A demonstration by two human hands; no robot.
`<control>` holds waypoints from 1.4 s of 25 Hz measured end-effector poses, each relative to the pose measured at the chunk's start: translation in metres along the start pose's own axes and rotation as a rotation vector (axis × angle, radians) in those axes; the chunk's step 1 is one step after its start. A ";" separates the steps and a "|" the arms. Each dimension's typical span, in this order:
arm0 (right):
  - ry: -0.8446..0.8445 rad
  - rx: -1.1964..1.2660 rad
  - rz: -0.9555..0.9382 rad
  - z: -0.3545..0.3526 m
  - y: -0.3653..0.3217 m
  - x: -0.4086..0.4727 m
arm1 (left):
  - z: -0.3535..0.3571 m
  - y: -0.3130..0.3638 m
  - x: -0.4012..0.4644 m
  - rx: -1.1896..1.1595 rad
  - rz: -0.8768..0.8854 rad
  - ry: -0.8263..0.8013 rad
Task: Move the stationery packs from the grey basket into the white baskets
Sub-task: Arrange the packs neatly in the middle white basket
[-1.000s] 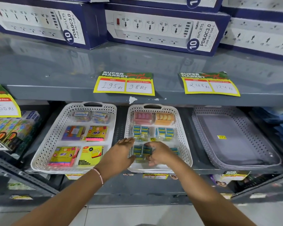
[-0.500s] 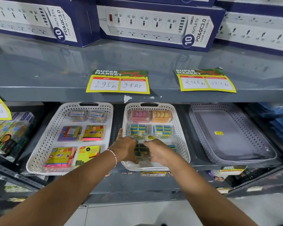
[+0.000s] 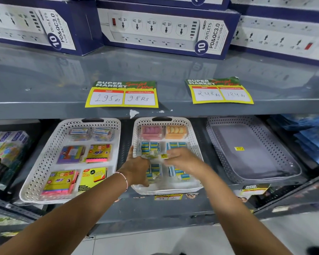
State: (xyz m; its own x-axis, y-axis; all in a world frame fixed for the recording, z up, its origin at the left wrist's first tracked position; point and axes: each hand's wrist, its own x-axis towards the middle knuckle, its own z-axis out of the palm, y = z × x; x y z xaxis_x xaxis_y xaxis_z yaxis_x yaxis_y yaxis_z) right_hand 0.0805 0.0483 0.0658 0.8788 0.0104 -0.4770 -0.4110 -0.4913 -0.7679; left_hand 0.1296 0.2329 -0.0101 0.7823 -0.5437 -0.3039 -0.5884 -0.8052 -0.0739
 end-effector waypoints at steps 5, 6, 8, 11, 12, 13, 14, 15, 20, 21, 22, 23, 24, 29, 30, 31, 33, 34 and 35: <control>-0.115 -0.885 0.014 -0.025 0.028 0.031 | -0.009 0.005 -0.002 -0.031 -0.031 -0.012; -0.144 -0.937 0.006 -0.019 0.033 0.035 | -0.009 0.006 -0.002 -0.046 -0.032 0.000; -0.150 -0.999 -0.037 -0.011 0.041 0.040 | -0.006 0.006 -0.002 -0.045 -0.030 0.001; -0.139 -1.009 -0.082 -0.009 0.041 0.041 | -0.005 0.005 -0.001 -0.032 -0.023 -0.002; -0.135 -1.005 -0.091 -0.009 0.040 0.042 | -0.005 0.004 0.000 -0.032 -0.028 0.005; -0.135 -1.003 -0.097 -0.008 0.040 0.042 | -0.004 0.004 0.002 -0.037 -0.033 0.009; -0.135 -1.006 -0.101 -0.007 0.040 0.042 | -0.004 0.003 0.002 -0.037 -0.035 0.009; -0.135 -1.012 -0.097 -0.007 0.040 0.041 | -0.002 0.002 0.002 -0.043 -0.031 0.010; 0.218 -0.285 -0.298 -0.021 0.057 0.020 | -0.001 0.007 -0.028 -0.732 -0.180 0.395; 0.419 -0.052 -0.315 -0.023 0.068 0.015 | 0.004 0.011 -0.037 -0.969 -0.307 0.527; 0.540 0.132 -0.260 -0.023 0.079 0.010 | 0.012 0.017 -0.046 -1.171 -0.451 0.601; 0.547 0.292 -0.170 -0.022 0.090 0.007 | 0.020 0.023 -0.051 -1.326 -0.567 0.625; 0.470 0.429 -0.105 -0.019 0.101 0.005 | 0.029 0.029 -0.053 -1.424 -0.634 0.625; 0.517 0.107 -0.204 -0.013 0.117 0.013 | 0.051 0.041 -0.043 -1.299 -0.730 0.598; 0.615 -0.090 -0.292 -0.014 0.111 0.018 | 0.054 0.042 -0.042 -1.239 -0.744 0.583; 0.641 -0.209 -0.405 -0.015 0.097 0.024 | 0.055 0.044 -0.041 -1.206 -0.758 0.574; 0.451 -0.259 -0.501 -0.015 0.056 0.040 | 0.051 0.050 -0.043 -1.171 -0.759 0.573; 0.332 -0.305 -0.488 -0.014 0.034 0.054 | 0.049 0.054 -0.044 -1.133 -0.729 0.604; 0.244 -0.375 -0.466 -0.011 0.014 0.070 | 0.049 0.058 -0.048 -1.076 -0.671 0.639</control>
State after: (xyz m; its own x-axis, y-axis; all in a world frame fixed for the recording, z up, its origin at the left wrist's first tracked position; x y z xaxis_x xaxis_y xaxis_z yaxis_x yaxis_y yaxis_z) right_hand 0.1386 0.0324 0.0261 0.9927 0.1199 0.0150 0.1009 -0.7543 -0.6487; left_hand 0.0481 0.2235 -0.0464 0.9734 0.2290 -0.0043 0.1391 -0.5764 0.8052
